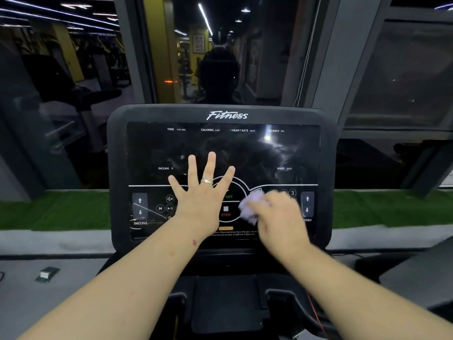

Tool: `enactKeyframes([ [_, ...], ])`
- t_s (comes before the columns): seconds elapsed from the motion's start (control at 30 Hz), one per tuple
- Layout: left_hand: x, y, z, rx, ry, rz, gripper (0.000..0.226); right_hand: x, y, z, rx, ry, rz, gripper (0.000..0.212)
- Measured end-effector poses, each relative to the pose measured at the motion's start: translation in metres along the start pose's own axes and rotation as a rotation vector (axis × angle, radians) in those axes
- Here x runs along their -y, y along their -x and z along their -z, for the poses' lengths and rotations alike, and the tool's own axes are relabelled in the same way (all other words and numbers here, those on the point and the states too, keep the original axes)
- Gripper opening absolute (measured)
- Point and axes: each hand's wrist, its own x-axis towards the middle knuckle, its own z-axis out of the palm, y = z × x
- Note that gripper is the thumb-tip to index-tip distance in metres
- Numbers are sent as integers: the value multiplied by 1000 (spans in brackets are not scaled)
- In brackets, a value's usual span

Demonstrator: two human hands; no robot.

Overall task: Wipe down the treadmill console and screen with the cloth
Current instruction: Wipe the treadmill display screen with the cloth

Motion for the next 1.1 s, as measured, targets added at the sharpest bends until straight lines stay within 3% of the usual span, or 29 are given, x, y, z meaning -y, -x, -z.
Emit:
enactKeyframes([
  [0.1,0,0,-1,10,5,-3,132,-6,10,-1,219,36,400,23],
  [0.13,1,0,-2,18,3,-2,135,-19,-2,7,222,68,438,25],
  [0.2,1,-1,-4,18,-10,0,140,-40,-29,25,115,98,307,36],
  [0.27,0,-1,-7,-7,-26,7,143,-43,-35,27,-58,49,29,42],
  [0.33,0,-1,-10,-27,-35,14,145,-23,-16,11,-71,36,-83,37],
  [0.37,-1,-1,-12,-31,-37,15,144,-9,-2,1,14,20,-24,32],
  [0.43,0,-2,-12,-31,-39,15,144,-6,12,-2,176,4,271,25],
  [0.5,0,-3,-12,-22,-35,20,145,-29,-5,11,216,73,444,32],
  [0.53,0,-3,-11,-16,-28,24,145,-39,-18,19,175,110,412,38],
  [0.63,-1,-3,-11,-8,-22,32,144,-37,-26,20,-54,66,-40,42],
  [0.67,-1,-3,-11,-9,-26,32,144,-23,-17,11,-57,73,-125,38],
  [0.7,-1,-2,-11,-11,-29,31,143,-7,-6,4,20,76,-112,34],
  [0.77,-1,-1,-11,-11,-25,22,143,5,15,-4,210,67,219,29],
  [0.83,0,-1,-10,-12,-17,21,143,-17,3,8,259,81,461,31],
  [0.9,0,-1,-9,-4,-14,24,144,-38,-20,24,160,137,350,34],
  [1.0,0,0,-9,4,-13,23,145,-31,-20,26,-75,81,-159,29],
  [1.03,0,0,-8,4,-10,23,145,-19,-11,20,-67,72,-175,26],
  [1.1,0,0,-8,4,-6,21,145,-2,13,6,90,64,94,28],
])
